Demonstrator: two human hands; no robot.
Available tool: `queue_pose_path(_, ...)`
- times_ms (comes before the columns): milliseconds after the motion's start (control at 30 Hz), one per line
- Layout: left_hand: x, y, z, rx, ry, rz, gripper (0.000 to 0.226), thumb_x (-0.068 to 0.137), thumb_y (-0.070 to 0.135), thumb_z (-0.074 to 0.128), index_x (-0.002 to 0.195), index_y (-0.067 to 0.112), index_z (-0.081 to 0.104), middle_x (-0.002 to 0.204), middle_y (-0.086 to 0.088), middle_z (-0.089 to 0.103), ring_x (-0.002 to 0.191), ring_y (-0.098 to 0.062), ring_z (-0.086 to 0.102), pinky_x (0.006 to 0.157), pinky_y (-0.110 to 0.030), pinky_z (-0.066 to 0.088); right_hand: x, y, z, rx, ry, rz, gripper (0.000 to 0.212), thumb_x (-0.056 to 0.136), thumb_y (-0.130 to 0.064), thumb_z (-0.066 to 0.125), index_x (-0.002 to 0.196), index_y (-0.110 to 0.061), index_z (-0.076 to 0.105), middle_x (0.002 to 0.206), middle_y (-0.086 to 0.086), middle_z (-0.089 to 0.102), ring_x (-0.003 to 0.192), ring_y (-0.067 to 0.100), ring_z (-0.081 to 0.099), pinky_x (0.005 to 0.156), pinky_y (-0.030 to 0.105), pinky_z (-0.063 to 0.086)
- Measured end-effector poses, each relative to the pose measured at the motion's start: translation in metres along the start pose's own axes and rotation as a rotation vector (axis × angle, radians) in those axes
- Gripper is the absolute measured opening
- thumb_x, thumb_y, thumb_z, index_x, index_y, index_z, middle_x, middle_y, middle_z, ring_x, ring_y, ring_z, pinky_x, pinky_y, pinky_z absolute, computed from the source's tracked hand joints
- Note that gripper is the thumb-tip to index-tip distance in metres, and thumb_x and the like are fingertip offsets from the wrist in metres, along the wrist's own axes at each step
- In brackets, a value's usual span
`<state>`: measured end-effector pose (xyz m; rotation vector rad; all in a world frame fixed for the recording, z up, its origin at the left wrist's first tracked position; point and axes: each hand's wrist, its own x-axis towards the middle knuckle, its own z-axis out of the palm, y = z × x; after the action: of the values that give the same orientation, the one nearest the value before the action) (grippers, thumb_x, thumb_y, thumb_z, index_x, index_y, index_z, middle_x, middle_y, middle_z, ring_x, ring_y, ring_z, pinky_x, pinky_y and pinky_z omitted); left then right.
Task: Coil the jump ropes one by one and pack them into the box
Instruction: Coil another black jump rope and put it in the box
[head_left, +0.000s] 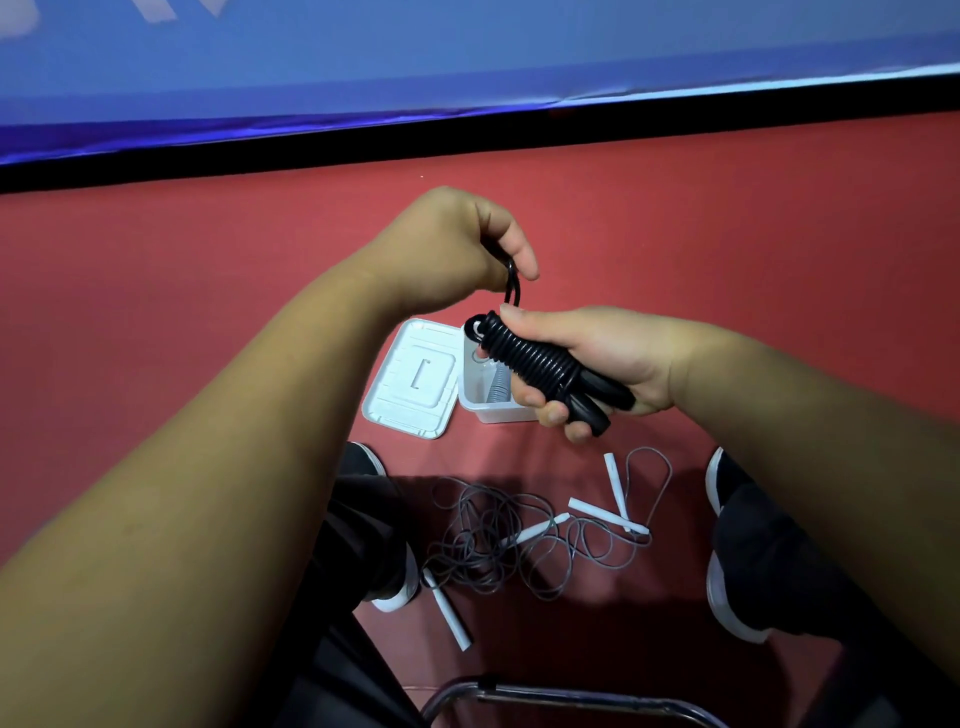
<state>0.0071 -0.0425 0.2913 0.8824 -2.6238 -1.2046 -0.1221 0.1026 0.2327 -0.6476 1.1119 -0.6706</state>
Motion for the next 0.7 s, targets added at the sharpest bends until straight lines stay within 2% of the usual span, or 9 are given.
queue_pose_path(67, 0.001, -0.001, -0.002, 0.012, -0.01, -0.023, 0.032, 0.084, 0.001, 0.068, 0.086, 0.03, 0.081, 0.091, -0.006, 0.077, 0.079, -0.025, 0.069, 0.079, -0.036, 0.056, 0.004, 0.003, -0.001, 0.03, 0.138, -0.026, 0.054, 0.101, -0.064, 0.055, 0.124, -0.015, 0.056, 0.079, 0.009, 0.058, 0.06, 0.019, 0.055, 0.055, 0.03, 0.047)
queue_pose_path(100, 0.001, -0.001, -0.003, 0.013, -0.017, -0.036, 0.032, 0.084, 0.004, 0.065, 0.087, 0.031, 0.081, 0.094, -0.006, 0.077, 0.087, -0.034, 0.07, 0.085, -0.043, 0.058, 0.006, 0.004, -0.001, 0.044, 0.196, -0.049, 0.049, 0.102, -0.062, 0.057, 0.122, -0.017, 0.058, 0.081, 0.011, 0.06, 0.061, 0.021, 0.058, 0.055, 0.032, 0.05)
queue_pose_path(167, 0.001, -0.003, -0.005, -0.017, -0.017, -0.068, 0.03, 0.087, 0.006, 0.061, 0.09, 0.029, 0.081, 0.095, -0.003, 0.079, 0.099, -0.036, 0.071, 0.096, -0.049, 0.059, 0.009, 0.006, -0.002, 0.075, 0.3, -0.091, 0.044, 0.102, -0.057, 0.06, 0.122, -0.018, 0.062, 0.086, 0.014, 0.064, 0.063, 0.024, 0.062, 0.054, 0.037, 0.055)
queue_pose_path(233, 0.001, -0.006, -0.007, -0.055, -0.012, -0.085, 0.029, 0.09, 0.003, 0.059, 0.094, 0.023, 0.081, 0.095, -0.003, 0.079, 0.1, -0.028, 0.073, 0.099, -0.046, 0.058, 0.01, 0.005, -0.004, 0.128, 0.364, -0.109, 0.045, 0.103, -0.053, 0.061, 0.127, -0.015, 0.063, 0.091, 0.013, 0.069, 0.068, 0.025, 0.066, 0.053, 0.041, 0.061)
queue_pose_path(333, 0.0, -0.007, -0.004, -0.15, -0.019, -0.104, 0.016, 0.096, 0.004, 0.063, 0.1, 0.01, 0.078, 0.098, -0.012, 0.078, 0.101, -0.029, 0.075, 0.093, -0.043, 0.062, 0.012, 0.001, -0.007, 0.137, 0.424, -0.11, 0.041, 0.104, -0.053, 0.06, 0.125, -0.018, 0.061, 0.099, 0.009, 0.078, 0.079, 0.026, 0.076, 0.065, 0.047, 0.065)
queue_pose_path(433, -0.001, -0.007, 0.0, -0.221, -0.002, -0.111, 0.013, 0.099, 0.012, 0.07, 0.099, 0.001, 0.077, 0.093, -0.015, 0.079, 0.095, -0.028, 0.077, 0.088, -0.038, 0.064, 0.014, -0.001, -0.011, 0.146, 0.491, -0.112, 0.032, 0.104, -0.052, 0.061, 0.114, -0.022, 0.062, 0.099, 0.007, 0.073, 0.079, 0.021, 0.075, 0.078, 0.054, 0.065)
queue_pose_path(500, 0.001, -0.01, 0.003, -0.178, 0.08, -0.084, 0.007, 0.097, 0.003, 0.07, 0.099, 0.001, 0.077, 0.092, -0.016, 0.079, 0.088, -0.024, 0.078, 0.088, -0.035, 0.063, 0.014, -0.002, -0.012, 0.177, 0.499, -0.122, 0.032, 0.103, -0.052, 0.063, 0.11, -0.022, 0.064, 0.095, 0.006, 0.069, 0.076, 0.021, 0.069, 0.086, 0.059, 0.063)
queue_pose_path(633, 0.007, -0.011, 0.009, -0.255, 0.214, -0.104, 0.032, 0.093, -0.013, 0.066, 0.122, 0.0, 0.067, 0.118, -0.018, 0.071, 0.083, -0.017, 0.079, 0.074, -0.021, 0.061, 0.014, -0.006, -0.012, 0.28, 0.458, -0.129, 0.042, 0.101, -0.058, 0.062, 0.108, -0.016, 0.063, 0.084, 0.003, 0.067, 0.07, 0.019, 0.064, 0.075, 0.049, 0.061)
queue_pose_path(700, 0.009, -0.01, 0.011, -0.289, 0.207, -0.131, 0.037, 0.094, -0.015, 0.064, 0.128, -0.001, 0.065, 0.12, -0.017, 0.068, 0.082, -0.017, 0.079, 0.072, -0.019, 0.06, 0.015, -0.006, -0.014, 0.324, 0.445, -0.13, 0.046, 0.101, -0.061, 0.061, 0.105, -0.015, 0.062, 0.084, 0.002, 0.065, 0.07, 0.019, 0.062, 0.073, 0.045, 0.058)
